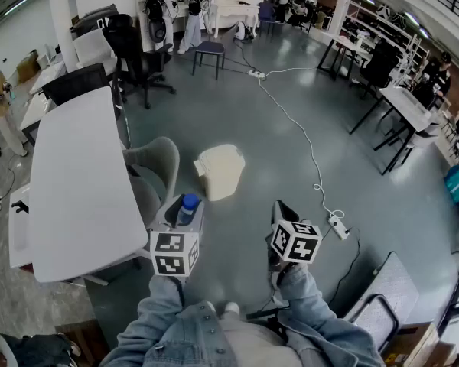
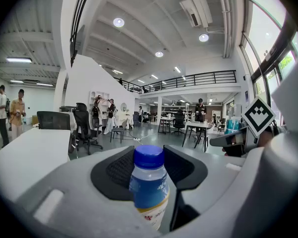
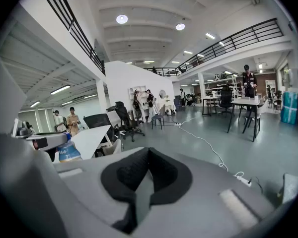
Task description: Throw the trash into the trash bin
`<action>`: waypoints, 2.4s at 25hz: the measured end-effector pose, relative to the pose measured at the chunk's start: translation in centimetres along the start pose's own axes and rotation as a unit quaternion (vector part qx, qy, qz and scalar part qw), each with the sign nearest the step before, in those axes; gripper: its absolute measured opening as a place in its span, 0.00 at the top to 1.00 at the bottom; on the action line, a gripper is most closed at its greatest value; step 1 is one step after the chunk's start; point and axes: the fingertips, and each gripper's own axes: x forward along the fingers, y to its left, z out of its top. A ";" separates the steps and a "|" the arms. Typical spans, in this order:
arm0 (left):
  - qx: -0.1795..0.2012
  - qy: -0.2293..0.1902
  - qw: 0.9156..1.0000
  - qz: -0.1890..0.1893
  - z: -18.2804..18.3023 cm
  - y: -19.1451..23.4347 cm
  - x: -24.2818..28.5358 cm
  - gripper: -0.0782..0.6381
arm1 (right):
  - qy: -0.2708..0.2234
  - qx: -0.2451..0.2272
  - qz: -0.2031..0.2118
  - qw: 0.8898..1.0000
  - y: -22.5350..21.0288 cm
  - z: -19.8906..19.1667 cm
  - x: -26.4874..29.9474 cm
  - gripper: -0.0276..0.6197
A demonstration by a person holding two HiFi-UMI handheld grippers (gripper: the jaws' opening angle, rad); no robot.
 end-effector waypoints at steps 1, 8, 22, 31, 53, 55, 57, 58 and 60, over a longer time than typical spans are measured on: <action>-0.001 0.000 1.000 0.001 0.0 0.2 0.1 0.62 | 0.003 -0.001 0.002 1.000 0.1 -0.1 0.1 0.95; -0.009 0.000 1.000 0.000 -0.4 1.2 0.1 0.62 | 0.016 -0.005 0.004 1.000 1.1 -0.6 0.5 0.95; -0.008 0.011 0.999 -0.037 -1.2 0.3 3.6 0.62 | 0.020 0.012 -0.035 0.999 -1.9 -1.3 1.1 0.95; 0.002 0.015 0.999 -0.048 -0.6 -2.4 12.6 0.62 | 0.024 0.033 -0.039 0.998 -9.4 0.3 7.1 0.95; 0.011 0.022 1.000 0.005 3.7 -9.0 33.1 0.62 | 0.040 0.009 0.043 0.998 -24.6 9.8 23.3 0.95; 0.012 0.026 1.000 0.008 3.6 -9.1 34.0 0.62 | 0.044 0.009 0.047 0.998 -25.1 9.8 24.1 0.95; 0.012 0.026 1.000 0.010 3.8 -8.9 35.0 0.62 | 0.048 0.010 0.048 0.998 -25.6 9.8 25.0 0.95; 0.010 0.027 1.000 0.009 3.8 -8.7 35.6 0.62 | 0.050 0.011 0.048 0.998 -25.8 9.9 25.5 0.95; 0.008 0.029 1.000 0.007 3.9 -8.4 37.0 0.62 | 0.055 0.013 0.046 0.997 -26.4 10.0 26.8 0.95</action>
